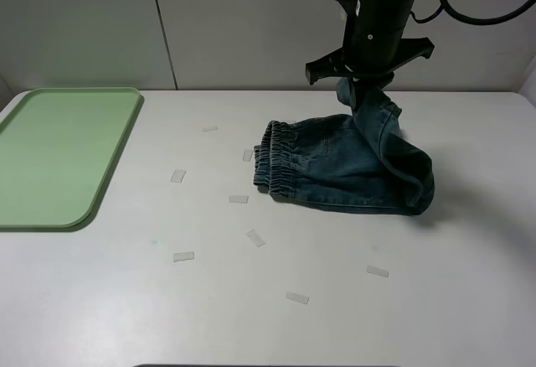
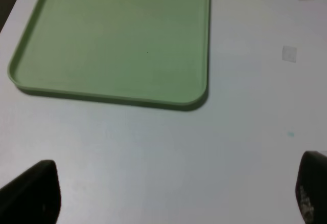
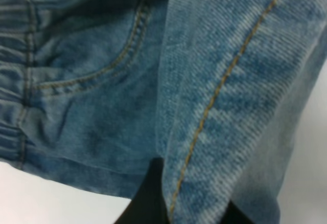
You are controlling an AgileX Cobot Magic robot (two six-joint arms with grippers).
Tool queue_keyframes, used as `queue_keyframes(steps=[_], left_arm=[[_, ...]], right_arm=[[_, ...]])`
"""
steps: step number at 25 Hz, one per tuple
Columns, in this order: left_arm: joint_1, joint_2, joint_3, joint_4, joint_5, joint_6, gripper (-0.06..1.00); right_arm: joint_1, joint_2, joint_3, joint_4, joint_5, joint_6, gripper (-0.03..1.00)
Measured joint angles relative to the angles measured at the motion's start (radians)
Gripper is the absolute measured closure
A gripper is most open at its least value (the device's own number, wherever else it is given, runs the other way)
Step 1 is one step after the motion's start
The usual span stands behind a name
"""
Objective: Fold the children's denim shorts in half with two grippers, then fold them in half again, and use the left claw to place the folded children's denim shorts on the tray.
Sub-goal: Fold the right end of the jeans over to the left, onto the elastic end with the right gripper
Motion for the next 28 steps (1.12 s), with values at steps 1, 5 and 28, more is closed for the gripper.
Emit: queue_keyframes(steps=[1,5,28], left_arm=[[0.0,0.0,0.0,0.0,0.0,0.0,0.03],[0.0,0.0,0.0,0.0,0.0,0.0,0.03],[0.0,0.0,0.0,0.0,0.0,0.0,0.03]], right_arm=[[0.0,0.0,0.0,0.0,0.0,0.0,0.97],[0.015,0.0,0.0,-0.005,-0.013,0.021,0.97],[0.02,0.0,0.0,0.146,-0.092,0.035,0.47]])
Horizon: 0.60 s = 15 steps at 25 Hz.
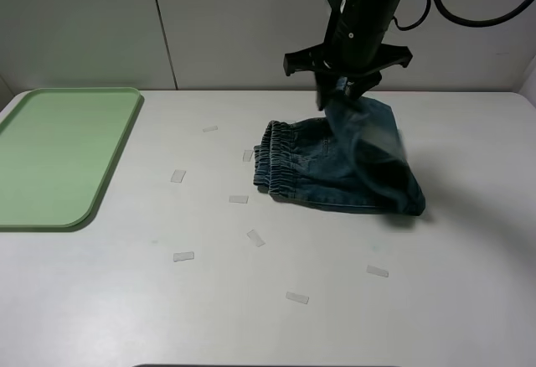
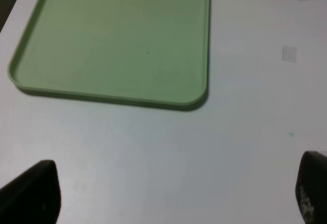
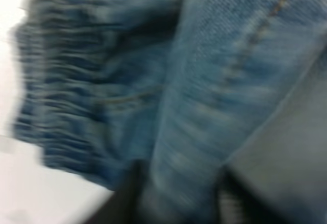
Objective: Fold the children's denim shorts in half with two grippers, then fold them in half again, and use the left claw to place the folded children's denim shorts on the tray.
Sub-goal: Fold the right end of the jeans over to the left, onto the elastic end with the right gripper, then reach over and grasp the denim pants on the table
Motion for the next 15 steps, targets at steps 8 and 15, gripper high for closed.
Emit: queue_keyframes(steps=[8,15], left_arm=[[0.0,0.0,0.0,0.0,0.0,0.0,0.03],[0.0,0.0,0.0,0.0,0.0,0.0,0.03]], right_arm=[[0.0,0.0,0.0,0.025,-0.02,-0.017,0.28],[0.0,0.0,0.0,0.025,0.007,-0.045,0.27]])
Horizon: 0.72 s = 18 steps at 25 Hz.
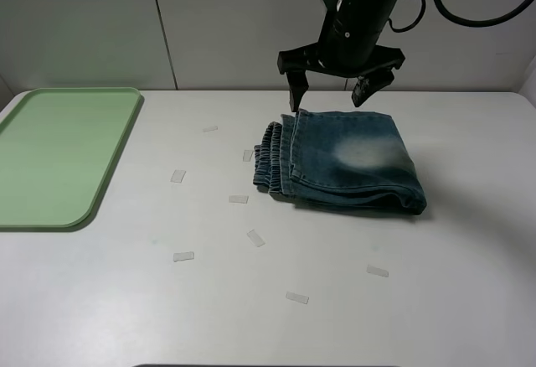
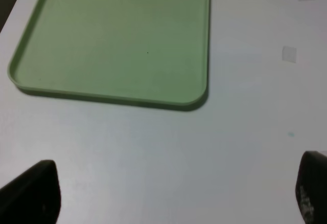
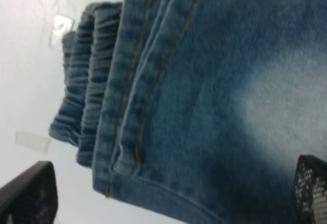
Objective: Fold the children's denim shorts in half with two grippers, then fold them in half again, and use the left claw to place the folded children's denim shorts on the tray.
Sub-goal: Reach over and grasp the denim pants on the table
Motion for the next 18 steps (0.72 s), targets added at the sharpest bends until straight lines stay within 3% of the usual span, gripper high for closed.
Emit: queue_keyframes(steps=[6,13,18], left_arm=[[0.0,0.0,0.0,0.0,0.0,0.0,0.03],[0.0,0.0,0.0,0.0,0.0,0.0,0.03],[0.0,0.0,0.0,0.0,0.0,0.0,0.03]], right_arm=[[0.0,-0.015,0.0,-0.004,0.123,-0.081,0.27],[0.0,-0.096,0.013,-0.004,0.129,-0.177,0.27],[0.0,-0.195,0.104,-0.004,0.129,-0.202,0.27]])
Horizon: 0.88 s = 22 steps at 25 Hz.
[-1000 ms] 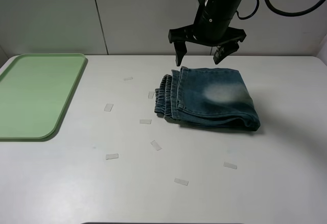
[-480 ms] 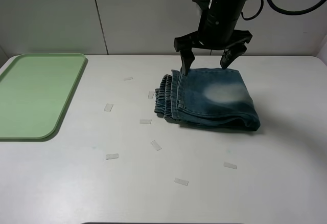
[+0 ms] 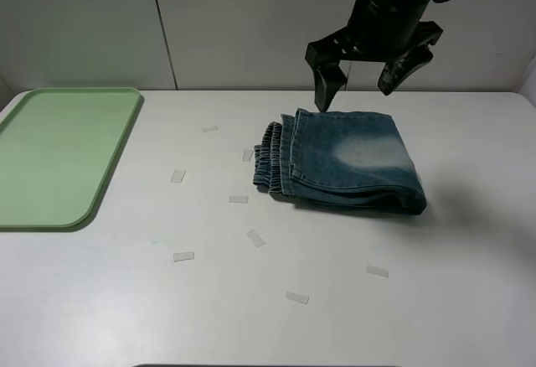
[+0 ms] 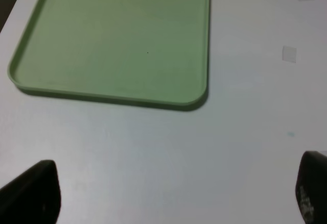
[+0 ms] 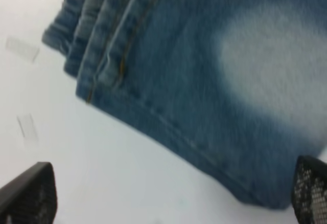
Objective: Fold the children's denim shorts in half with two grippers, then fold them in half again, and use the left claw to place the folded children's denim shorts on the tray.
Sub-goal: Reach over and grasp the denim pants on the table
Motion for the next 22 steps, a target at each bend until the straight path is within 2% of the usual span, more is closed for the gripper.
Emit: queue_keyframes(steps=[9,22], left_arm=[[0.0,0.0,0.0,0.0,0.0,0.0,0.03],[0.0,0.0,0.0,0.0,0.0,0.0,0.03]], right_arm=[[0.0,-0.244,0.272,0.0,0.008,-0.034,0.27],[0.0,-0.61,0.558,0.0,0.015,-0.034,0.27]])
